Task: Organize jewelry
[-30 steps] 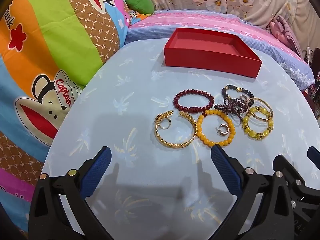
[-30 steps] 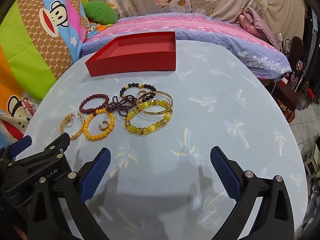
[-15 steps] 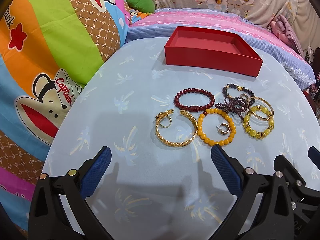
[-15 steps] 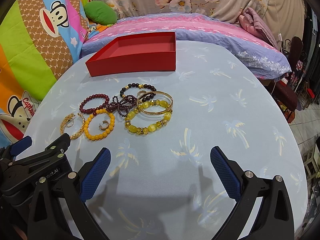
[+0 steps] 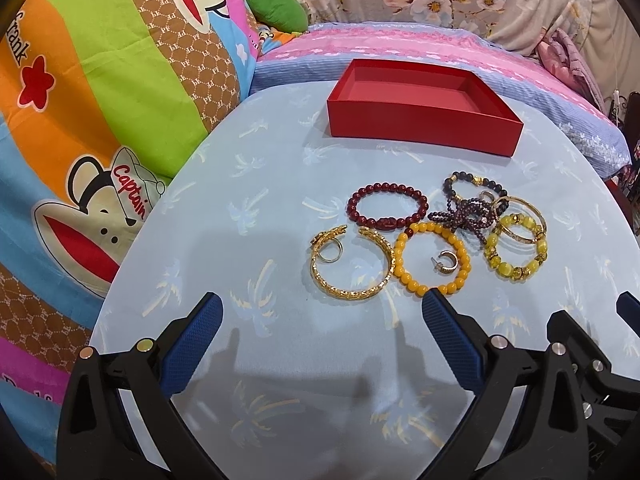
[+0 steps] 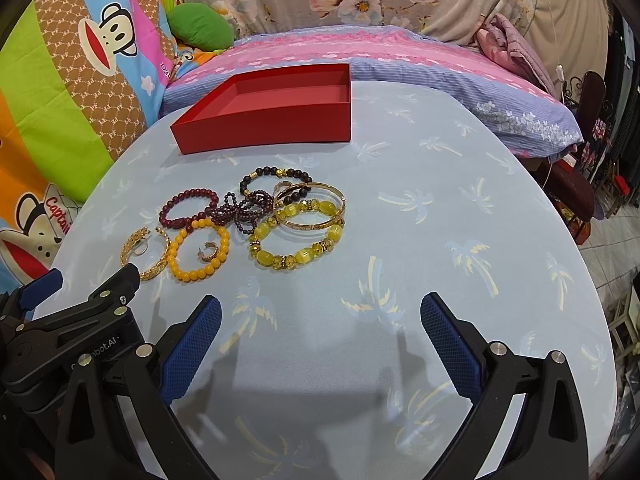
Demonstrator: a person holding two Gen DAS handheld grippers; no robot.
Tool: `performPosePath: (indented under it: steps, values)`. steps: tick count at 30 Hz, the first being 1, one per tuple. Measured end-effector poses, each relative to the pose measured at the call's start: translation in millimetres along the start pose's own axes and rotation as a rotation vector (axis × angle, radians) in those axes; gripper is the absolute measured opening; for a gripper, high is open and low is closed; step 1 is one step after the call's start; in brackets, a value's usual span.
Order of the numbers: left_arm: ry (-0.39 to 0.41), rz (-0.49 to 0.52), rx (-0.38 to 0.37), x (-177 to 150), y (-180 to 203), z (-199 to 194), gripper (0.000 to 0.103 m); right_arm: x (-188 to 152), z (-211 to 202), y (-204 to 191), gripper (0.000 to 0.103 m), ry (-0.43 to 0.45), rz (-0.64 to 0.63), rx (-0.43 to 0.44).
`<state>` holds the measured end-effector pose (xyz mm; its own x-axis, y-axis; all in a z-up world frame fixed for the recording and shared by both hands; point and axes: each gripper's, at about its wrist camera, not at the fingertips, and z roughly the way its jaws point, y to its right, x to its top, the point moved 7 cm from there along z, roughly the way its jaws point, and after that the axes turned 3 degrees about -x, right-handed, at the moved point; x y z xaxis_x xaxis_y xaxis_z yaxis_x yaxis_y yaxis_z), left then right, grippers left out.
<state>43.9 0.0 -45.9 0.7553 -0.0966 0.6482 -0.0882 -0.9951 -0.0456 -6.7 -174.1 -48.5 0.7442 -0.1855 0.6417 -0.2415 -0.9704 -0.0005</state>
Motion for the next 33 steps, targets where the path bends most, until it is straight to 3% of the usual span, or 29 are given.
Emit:
performPosePath:
  steps: [33]
  values:
    - [0.015, 0.009, 0.01, 0.1, 3.3, -1.5, 0.095, 2.3, -0.4, 0.5, 0.096, 0.0, 0.001, 0.002]
